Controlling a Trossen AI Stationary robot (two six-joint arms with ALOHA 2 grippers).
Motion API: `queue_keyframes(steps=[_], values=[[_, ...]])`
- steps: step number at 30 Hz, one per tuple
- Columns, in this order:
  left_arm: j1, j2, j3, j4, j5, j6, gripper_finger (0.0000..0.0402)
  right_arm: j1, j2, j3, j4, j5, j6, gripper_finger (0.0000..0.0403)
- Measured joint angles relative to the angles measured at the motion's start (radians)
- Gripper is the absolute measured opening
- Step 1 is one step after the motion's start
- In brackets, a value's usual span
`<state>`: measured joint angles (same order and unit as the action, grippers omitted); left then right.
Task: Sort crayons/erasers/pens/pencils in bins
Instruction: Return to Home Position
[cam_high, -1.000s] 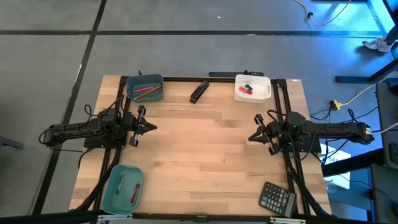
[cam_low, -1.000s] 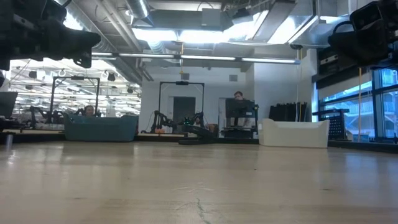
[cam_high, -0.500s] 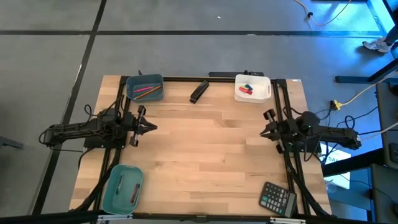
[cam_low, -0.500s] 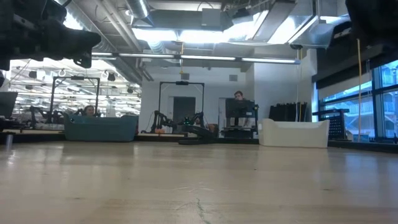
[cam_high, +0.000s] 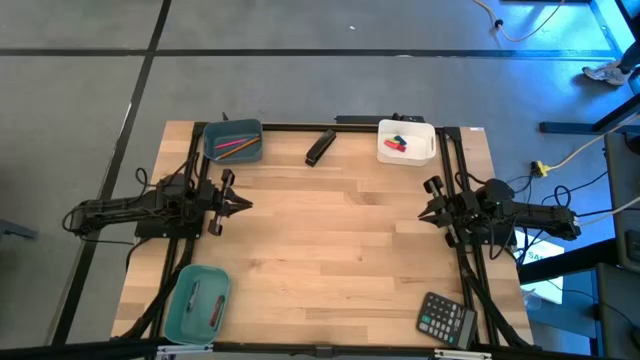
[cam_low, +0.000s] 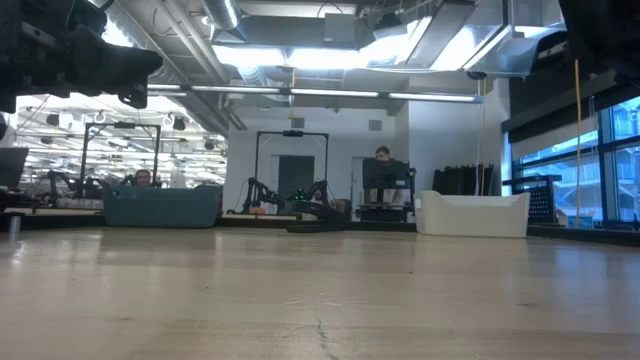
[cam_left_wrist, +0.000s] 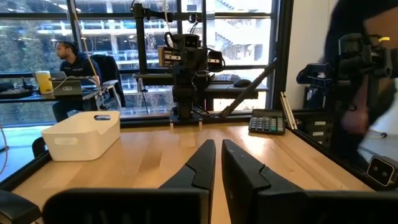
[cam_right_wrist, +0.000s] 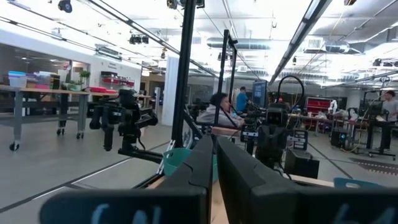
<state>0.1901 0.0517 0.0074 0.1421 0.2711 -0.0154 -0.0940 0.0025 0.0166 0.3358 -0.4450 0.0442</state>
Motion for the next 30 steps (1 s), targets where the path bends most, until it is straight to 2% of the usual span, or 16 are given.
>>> queue_keyframes(steps=[13, 30], values=[[0.000, 0.000, 0.000, 0.000, 0.000, 0.000, 0.0001, 0.000, 0.001, 0.000, -0.017, 0.000, 0.000, 0.0024], [0.000, 0.000, 0.000, 0.000, 0.000, 0.000, 0.0029, 0.000, 0.001, -0.001, -0.016, 0.000, 0.000, 0.0024]])
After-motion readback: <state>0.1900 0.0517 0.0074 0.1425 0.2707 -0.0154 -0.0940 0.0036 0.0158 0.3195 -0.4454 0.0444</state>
